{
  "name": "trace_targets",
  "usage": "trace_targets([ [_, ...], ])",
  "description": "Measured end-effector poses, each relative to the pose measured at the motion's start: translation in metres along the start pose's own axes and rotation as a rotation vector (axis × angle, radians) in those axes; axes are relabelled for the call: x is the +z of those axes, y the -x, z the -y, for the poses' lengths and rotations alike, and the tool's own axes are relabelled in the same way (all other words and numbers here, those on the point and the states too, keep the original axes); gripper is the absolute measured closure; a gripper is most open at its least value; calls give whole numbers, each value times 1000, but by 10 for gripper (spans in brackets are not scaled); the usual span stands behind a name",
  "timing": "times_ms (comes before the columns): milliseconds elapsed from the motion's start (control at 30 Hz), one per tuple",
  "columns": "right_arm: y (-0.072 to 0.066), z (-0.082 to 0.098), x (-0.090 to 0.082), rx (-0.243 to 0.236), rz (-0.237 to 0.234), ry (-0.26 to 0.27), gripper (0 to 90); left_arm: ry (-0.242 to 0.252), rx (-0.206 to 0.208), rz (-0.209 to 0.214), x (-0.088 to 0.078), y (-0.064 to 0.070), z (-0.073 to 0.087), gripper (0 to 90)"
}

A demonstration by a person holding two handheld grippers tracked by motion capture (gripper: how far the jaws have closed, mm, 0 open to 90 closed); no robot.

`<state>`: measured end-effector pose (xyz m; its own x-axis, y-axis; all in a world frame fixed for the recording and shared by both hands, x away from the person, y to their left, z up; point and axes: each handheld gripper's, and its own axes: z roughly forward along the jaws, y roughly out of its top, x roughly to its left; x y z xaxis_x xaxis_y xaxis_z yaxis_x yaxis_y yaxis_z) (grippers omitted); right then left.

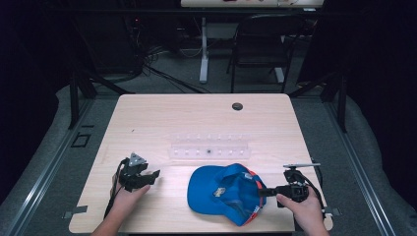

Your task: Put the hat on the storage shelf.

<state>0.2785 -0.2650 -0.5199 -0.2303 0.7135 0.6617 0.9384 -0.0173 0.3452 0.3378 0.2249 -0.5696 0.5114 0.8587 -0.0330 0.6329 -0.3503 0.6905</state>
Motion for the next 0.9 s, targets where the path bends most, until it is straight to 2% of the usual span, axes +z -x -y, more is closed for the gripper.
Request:
trace_targets([
  [333, 0, -14, -12, 41, 38, -13, 770, 0, -2, 0, 0, 1, 0, 413],
  [433, -1, -16, -14, 54, 52, 0, 770, 0, 0, 0, 0, 1, 0, 413],
  [633, -3, -21, -19, 40, 71, -23, 770, -1, 4, 1, 1, 2, 0, 413],
  [900, -13, -33, -23, 19, 137, -65, 771, -1, 0, 1, 1, 2, 0, 413],
])
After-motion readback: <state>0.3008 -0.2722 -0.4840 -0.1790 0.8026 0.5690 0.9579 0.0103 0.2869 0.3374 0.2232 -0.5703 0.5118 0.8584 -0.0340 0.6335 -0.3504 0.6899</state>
